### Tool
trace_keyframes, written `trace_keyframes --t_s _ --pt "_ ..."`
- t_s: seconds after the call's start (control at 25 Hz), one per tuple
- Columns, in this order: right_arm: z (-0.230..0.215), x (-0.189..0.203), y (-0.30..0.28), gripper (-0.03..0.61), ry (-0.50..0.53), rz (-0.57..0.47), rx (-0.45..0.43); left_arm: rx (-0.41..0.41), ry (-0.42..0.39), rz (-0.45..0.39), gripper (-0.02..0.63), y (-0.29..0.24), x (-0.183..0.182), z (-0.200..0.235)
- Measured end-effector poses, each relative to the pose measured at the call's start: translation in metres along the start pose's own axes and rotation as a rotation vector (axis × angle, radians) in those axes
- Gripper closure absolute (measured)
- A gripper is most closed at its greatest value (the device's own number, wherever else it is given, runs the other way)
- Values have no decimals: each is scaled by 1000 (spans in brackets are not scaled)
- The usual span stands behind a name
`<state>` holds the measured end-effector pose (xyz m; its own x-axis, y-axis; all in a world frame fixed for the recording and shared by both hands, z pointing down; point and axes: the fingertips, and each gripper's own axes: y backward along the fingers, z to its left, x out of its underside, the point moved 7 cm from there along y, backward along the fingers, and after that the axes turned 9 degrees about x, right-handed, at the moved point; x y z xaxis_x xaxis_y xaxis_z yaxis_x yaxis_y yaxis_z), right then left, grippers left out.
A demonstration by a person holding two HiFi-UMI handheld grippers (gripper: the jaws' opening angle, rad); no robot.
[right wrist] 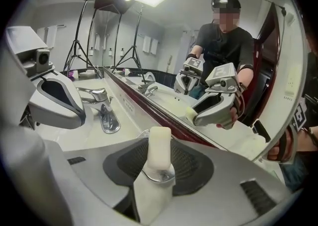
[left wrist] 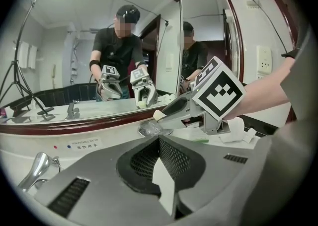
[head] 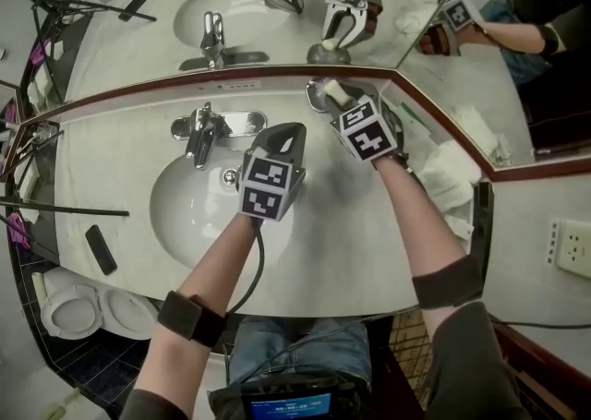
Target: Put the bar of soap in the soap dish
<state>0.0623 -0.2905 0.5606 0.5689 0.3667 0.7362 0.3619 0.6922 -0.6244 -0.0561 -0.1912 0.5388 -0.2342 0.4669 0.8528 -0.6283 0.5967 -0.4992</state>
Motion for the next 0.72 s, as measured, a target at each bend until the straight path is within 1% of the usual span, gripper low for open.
trace_keyframes --t_s 0.24,0.36,0.56,0.72 --pt "1 2 -17 417 39 34 -22 -6 13 4 612 -7 -1 4" --pt "2 5 -20 413 63 51 -14 -11 22 7 612 -6 -2 5" --pt "0 7 -22 391 46 51 -13 -17 30 11 612 -4 0 8" --pt "1 9 -20 391 40 47 -14 -15 32 11 612 -4 3 8"
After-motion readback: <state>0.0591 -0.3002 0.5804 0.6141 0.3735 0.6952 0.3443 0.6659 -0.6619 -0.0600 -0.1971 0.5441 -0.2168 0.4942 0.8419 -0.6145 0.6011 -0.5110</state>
